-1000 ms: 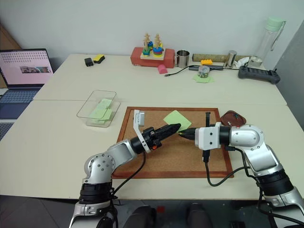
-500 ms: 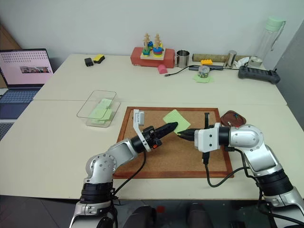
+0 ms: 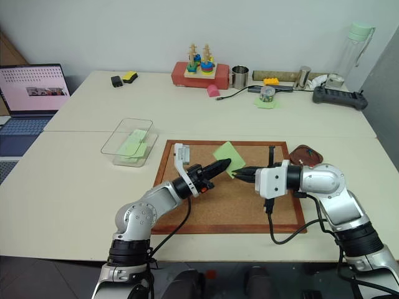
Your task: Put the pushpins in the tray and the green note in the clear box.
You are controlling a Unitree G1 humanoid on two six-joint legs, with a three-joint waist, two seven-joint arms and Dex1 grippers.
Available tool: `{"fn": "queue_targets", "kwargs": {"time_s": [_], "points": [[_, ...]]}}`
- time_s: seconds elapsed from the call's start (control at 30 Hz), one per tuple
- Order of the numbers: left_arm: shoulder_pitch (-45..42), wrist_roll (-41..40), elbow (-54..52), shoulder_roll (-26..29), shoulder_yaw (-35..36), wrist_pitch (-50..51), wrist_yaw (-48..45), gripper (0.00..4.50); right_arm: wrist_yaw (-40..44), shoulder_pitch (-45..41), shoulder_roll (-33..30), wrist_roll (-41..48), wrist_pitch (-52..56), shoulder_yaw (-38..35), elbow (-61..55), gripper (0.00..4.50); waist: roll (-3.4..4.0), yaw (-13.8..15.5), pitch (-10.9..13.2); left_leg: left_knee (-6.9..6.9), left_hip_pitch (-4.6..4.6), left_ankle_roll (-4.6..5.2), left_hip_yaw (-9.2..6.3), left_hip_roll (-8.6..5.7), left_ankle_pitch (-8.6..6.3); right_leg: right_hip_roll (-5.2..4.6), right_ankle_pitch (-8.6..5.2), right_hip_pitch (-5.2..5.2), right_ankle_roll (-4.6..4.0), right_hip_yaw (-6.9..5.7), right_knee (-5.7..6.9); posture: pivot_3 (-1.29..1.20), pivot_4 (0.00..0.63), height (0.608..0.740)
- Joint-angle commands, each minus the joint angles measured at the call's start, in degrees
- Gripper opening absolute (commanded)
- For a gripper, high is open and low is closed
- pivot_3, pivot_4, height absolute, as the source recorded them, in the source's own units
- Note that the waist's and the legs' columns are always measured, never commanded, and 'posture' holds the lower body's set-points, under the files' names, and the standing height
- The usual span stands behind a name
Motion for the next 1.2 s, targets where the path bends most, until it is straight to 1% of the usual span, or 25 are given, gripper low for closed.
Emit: {"fn": "queue_targets", "kwargs": {"time_s": [0.03,0.13,0.2,0.3,0.4,0.63,0.7,0.73,0.77,0.8,0.9,1.0,1.03,1.1,1.13,1.17,1.2], "points": [[-0.7,1.5,-0.4,-0.2,0.2,-2.4,0.4,0.01,-6.8,0.8,-1.7,-0.7,8.4,-6.9,1.6,0.0,0.0,0.0,0.0,0.0,0.0,0.0,0.01,0.0,0.0,0.0,0.0,0.0,0.0,0.01,0.0,0.0,0.15,0.74],[-0.8,2.1,-1.1,0.5,0.6,-3.2,0.3,0.01,-19.1,1.1,-0.7,-4.8,17.2,-12.6,7.9,0.0,-0.01,0.1,0.0,-0.01,0.0,0.0,0.02,0.0,0.0,0.0,0.0,0.0,-0.01,0.0,0.0,0.0,0.15,0.74],[-1.0,2.2,-1.8,1.0,0.7,-3.5,0.1,0.01,-23.6,0.9,0.6,-4.8,21.5,-14.7,10.1,0.0,-0.01,0.2,0.0,0.0,-0.01,0.0,0.07,-0.02,0.0,-0.02,0.01,0.0,-0.02,0.01,0.0,0.0,0.15,0.74],[-1.7,2.2,-3.4,2.5,0.9,-3.5,-0.5,0.01,-27.6,0.5,2.7,-4.1,26.2,-16.6,13.6,0.0,0.02,-0.1,0.0,-0.04,0.01,0.0,0.14,-0.01,0.0,0.03,0.0,-0.03,-0.06,0.07,0.01,0.0,0.15,0.74],[-2.5,2.0,-5.0,4.2,1.6,-3.6,-0.6,0.01,-30.7,-0.4,4.6,-3.5,28.2,-17.7,17.7,0.0,0.03,-0.1,0.0,-0.06,0.0,0.0,0.19,-0.02,0.0,0.09,0.0,-0.06,-0.08,0.05,0.03,0.0,0.15,0.74],[-2.6,1.4,-7.7,6.5,2.8,-3.2,0.2,0.01,-33.7,-2.9,7.5,-2.3,31.2,-18.4,24.0,0.0,0.04,-0.1,0.0,-0.03,-0.03,0.01,0.24,-0.02,0.0,0.06,0.01,-0.06,-0.06,0.09,0.02,0.0,0.15,0.74],[-2.4,1.5,-8.1,6.7,2.7,-3.3,0.3,0.0,-34.1,-3.4,7.9,-1.6,31.5,-18.8,24.9,0.47,0.04,-0.1,0.0,-0.03,-0.04,0.01,0.25,-0.02,0.0,0.06,0.01,-0.07,-0.06,0.06,0.02,0.0,0.15,0.74],[-2.3,1.6,-8.2,6.7,2.7,-3.3,0.3,0.0,-34.1,-3.7,8.0,-1.2,31.7,-18.9,25.0,0.51,0.04,-0.1,0.0,-0.03,-0.04,0.01,0.25,-0.02,0.0,0.06,0.01,-0.07,-0.06,0.06,0.02,0.0,0.15,0.74],[-2.2,1.7,-8.3,6.7,2.7,-3.4,0.4,0.0,-34.1,-3.9,7.9,-1.0,31.8,-18.8,25.0,0.84,0.04,-0.1,0.0,-0.03,-0.05,0.01,0.26,-0.02,0.0,0.06,0.01,-0.07,-0.06,0.04,0.02,0.0,0.15,0.74],[-2.1,1.7,-8.4,6.7,2.6,-3.4,0.4,0.0,-34.1,-4.1,7.9,-0.8,32.0,-18.7,25.0,0.96,0.04,-0.1,0.0,-0.04,-0.05,0.01,0.26,-0.02,0.0,0.07,0.01,-0.07,-0.06,0.04,0.03,0.0,0.15,0.74],[-2.0,1.8,-8.5,6.7,2.6,-3.5,0.5,0.0,-33.8,-4.2,7.9,-0.4,32.4,-18.4,24.3,1.65,0.04,-0.1,0.0,-0.04,-0.05,0.01,0.26,-0.02,0.0,0.07,0.01,-0.07,-0.06,0.02,0.03,0.0,0.15,0.74],[-2.0,2.1,-8.5,6.8,2.7,-3.8,0.7,0.0,-33.8,-4.0,7.8,0.2,33.0,-18.5,22.5,2.21,0.04,-0.1,0.0,-0.03,-0.05,0.01,0.27,-0.02,0.0,0.07,0.01,-0.07,-0.06,0.03,0.03,0.0,0.15,0.74],[-2.0,2.2,-8.5,6.8,2.7,-3.9,0.7,0.0,-33.7,-3.8,7.6,0.5,33.3,-18.6,21.7,2.47,0.04,-0.1,0.0,-0.03,-0.05,0.01,0.27,-0.02,0.0,0.07,0.01,-0.07,-0.06,0.03,0.04,0.0,0.15,0.74],[-2.2,2.4,-8.6,7.2,3.1,-4.1,1.0,0.0,-32.3,-3.4,6.9,1.7,33.3,-18.8,19.1,2.82,0.04,-0.1,0.0,-0.03,-0.05,0.01,0.27,-0.02,0.0,0.07,0.01,-0.07,-0.06,0.03,0.04,0.0,0.15,0.74],[-2.3,2.5,-8.8,7.5,3.5,-4.2,1.2,0.0,-31.1,-3.2,6.4,2.3,33.3,-18.7,17.3,3.04,0.04,-0.1,0.0,-0.04,-0.05,0.01,0.27,-0.02,0.0,0.07,0.01,-0.07,-0.06,0.02,0.04,0.0,0.15,0.74],[-2.4,2.6,-9.1,7.8,3.9,-4.4,1.4,0.0,-30.1,-2.9,6.0,2.8,33.2,-18.6,15.8,3.37,0.04,-0.2,0.0,-0.04,-0.05,0.01,0.26,-0.02,0.0,0.07,0.01,-0.07,-0.06,0.03,0.04,0.0,0.15,0.74],[-2.4,2.9,-9.5,8.4,4.2,-4.6,1.7,0.0,-28.4,-2.7,5.5,3.6,33.0,-18.4,13.9,3.52,0.04,-0.2,0.0,-0.04,-0.05,0.01,0.25,-0.02,0.0,0.08,0.01,-0.08,-0.06,0.03,0.04,0.0,0.15,0.74]]}}
